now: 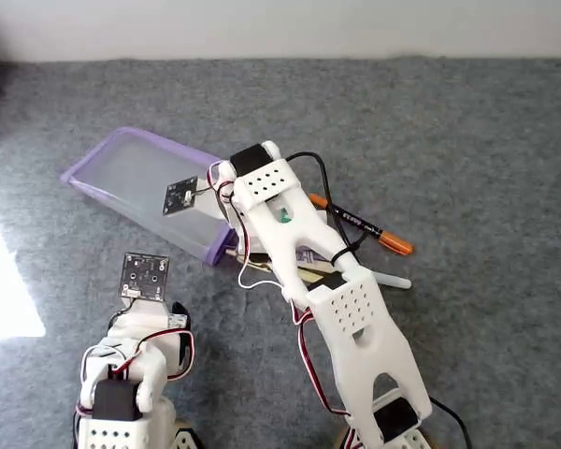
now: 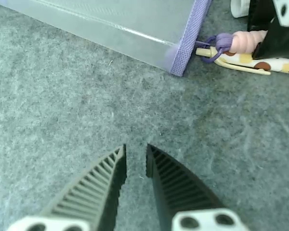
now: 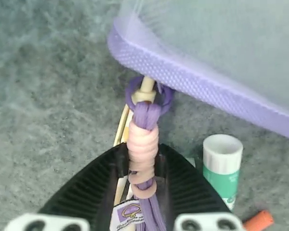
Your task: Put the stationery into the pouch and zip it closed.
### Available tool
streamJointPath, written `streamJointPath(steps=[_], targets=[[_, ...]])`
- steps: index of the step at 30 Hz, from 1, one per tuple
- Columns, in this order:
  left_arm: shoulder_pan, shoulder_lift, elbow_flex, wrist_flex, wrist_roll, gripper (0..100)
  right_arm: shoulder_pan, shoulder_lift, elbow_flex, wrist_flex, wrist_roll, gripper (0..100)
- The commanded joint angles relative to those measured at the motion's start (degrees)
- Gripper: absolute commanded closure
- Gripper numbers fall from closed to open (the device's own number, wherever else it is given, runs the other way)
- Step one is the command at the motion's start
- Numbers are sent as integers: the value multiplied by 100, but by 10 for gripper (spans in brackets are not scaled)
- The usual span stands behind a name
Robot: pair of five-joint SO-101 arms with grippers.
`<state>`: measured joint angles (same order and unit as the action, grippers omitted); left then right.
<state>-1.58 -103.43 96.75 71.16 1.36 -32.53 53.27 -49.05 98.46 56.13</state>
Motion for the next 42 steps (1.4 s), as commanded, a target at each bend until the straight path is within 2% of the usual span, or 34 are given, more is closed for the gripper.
streamJointPath(steps=[1,11,18,24,38,42], targets=[[9,-44,-31,44,35,930,101,-154,-325,242,123,991],[9,-44,-31,44,35,930,259,-1112,-396,444,185,988],[9,-44,-31,44,35,930,215,-2053,-387,444,-343,988],[9,-44,-31,44,35,930,-92,-2607,-378,444,-607,988],[9,-44,-31,44,35,930,-875,-3547,-378,462,-615,988],[9,-44,-31,44,35,930,-1042,-3811,-369,462,-949,988]])
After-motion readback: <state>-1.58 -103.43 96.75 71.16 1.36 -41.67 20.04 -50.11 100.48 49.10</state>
